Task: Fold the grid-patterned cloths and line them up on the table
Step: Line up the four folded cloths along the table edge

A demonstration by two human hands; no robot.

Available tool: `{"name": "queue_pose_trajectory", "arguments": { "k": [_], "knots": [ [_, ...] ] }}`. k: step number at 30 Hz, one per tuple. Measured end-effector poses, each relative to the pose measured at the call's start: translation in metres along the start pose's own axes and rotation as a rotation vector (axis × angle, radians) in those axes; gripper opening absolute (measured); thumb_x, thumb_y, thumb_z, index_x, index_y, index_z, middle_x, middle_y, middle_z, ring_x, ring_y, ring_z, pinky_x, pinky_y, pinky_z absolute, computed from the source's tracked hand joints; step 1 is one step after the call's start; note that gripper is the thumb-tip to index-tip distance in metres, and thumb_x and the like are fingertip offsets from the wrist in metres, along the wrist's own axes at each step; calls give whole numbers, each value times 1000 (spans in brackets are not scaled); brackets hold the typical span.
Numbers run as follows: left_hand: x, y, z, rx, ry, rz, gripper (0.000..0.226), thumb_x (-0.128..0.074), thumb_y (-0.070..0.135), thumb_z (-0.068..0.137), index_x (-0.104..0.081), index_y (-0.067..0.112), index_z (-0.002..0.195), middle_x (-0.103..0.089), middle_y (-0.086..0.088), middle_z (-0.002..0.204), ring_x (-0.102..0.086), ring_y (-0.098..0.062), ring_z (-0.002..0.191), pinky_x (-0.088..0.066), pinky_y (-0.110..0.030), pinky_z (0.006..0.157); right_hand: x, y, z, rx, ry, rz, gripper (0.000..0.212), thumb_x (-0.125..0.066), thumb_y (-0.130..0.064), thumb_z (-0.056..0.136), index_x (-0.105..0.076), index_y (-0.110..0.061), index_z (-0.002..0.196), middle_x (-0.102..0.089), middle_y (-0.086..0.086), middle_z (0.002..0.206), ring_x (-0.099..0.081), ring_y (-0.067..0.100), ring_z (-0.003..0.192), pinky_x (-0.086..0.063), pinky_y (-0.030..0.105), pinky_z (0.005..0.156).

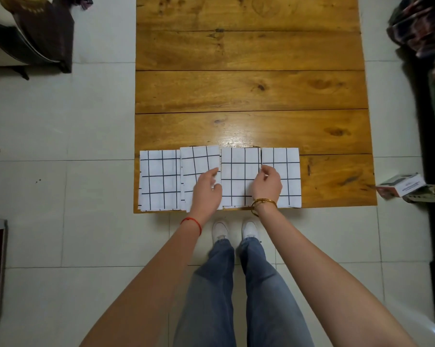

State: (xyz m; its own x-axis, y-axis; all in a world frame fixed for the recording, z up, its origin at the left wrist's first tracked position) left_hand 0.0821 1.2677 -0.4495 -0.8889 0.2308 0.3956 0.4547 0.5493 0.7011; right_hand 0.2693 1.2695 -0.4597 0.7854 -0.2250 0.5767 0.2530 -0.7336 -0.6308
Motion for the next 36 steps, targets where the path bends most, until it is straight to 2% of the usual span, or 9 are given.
{"name": "queue_pose_trajectory", "arguments": {
  "k": [2, 4, 6, 9, 12, 18, 24, 30, 36],
  "knots": [
    [-19, 3, 1, 30, -34, -12, 47, -39, 5, 98, -39, 14, 144, -42, -3, 146, -43, -18, 132, -39, -24, 103, 4, 2, 7, 25, -37, -71, 37, -38, -8, 97, -52, -4, 131, -53, 10, 134, -51, 24, 121, -39, 24, 95],
    [-31, 1, 1, 86, -53, -25, 49, -39, 6, 98, -36, 14, 146, -39, -5, 148, -44, -22, 131, -44, -38, 105, 1, 7, 12, 26, -114, -110, 38, -38, -9, 97, -50, -4, 133, -52, 11, 136, -50, 25, 123, -38, 28, 101],
    [-36, -2, 1, 128, -57, -30, 51, -38, 6, 98, -34, 13, 148, -37, -7, 149, -42, -21, 133, -46, -42, 103, -2, 12, 16, 5, -175, -101, 37, -39, -11, 98, -51, -6, 133, -53, 11, 135, -50, 25, 123, -37, 29, 103],
    [-36, -5, 1, 122, -44, -17, 50, -38, 5, 98, -34, 13, 148, -37, -5, 150, -39, -17, 134, -45, -30, 100, 0, 15, 19, -4, -209, -60, 36, -39, -12, 98, -54, -7, 130, -57, 9, 130, -52, 23, 119, -38, 26, 100],
    [-34, -3, 0, 93, -26, 6, 48, -38, 5, 99, -37, 14, 146, -39, -2, 148, -42, -16, 131, -41, -20, 93, 19, 16, 27, -6, -118, -4, 33, -39, -12, 98, -58, -7, 125, -61, 9, 121, -56, 22, 110, -41, 23, 89],
    [-73, 22, -11, 38, -115, -17, 43, -38, 8, 99, -46, 15, 140, -50, -2, 142, -50, -16, 125, -45, -31, 104, 67, 24, 58, 28, 67, -85, 35, -39, -8, 96, -55, -6, 127, -53, 13, 129, -54, 27, 114, -45, 36, 97],
    [-117, 40, -15, 79, -195, -14, 51, -39, 6, 97, -36, 17, 147, -40, -6, 147, -46, -22, 128, -44, -40, 104, 70, 36, 73, 58, -58, -237, 42, -39, -10, 95, -47, -6, 135, -45, 17, 134, -42, 31, 125, -33, 38, 107],
    [-122, 33, -12, 157, -188, -15, 53, -38, 5, 97, -32, 15, 149, -36, -9, 149, -44, -25, 130, -41, -42, 106, 66, 40, 74, 49, -159, -195, 40, -41, -11, 95, -47, -5, 134, -39, 17, 139, -43, 31, 125, -36, 39, 107],
    [-121, 33, -14, 126, -191, -8, 51, -36, 8, 99, -32, 17, 149, -36, -7, 150, -42, -22, 132, -39, -40, 109, 74, 44, 76, 43, -155, -155, 40, -42, -12, 95, -47, -7, 135, -41, 16, 137, -44, 31, 124, -39, 43, 106]
  ]
}}
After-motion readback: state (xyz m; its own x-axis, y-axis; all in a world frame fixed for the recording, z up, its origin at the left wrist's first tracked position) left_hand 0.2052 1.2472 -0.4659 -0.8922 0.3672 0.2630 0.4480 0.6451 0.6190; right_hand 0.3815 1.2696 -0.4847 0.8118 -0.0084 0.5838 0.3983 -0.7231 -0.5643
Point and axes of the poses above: each hand's wrist, its own z-axis towards the middle knuckle, its own x-axis out of the back of the hand, y = z × x, the point moved 8 cm from there along z, towards the middle knuckle
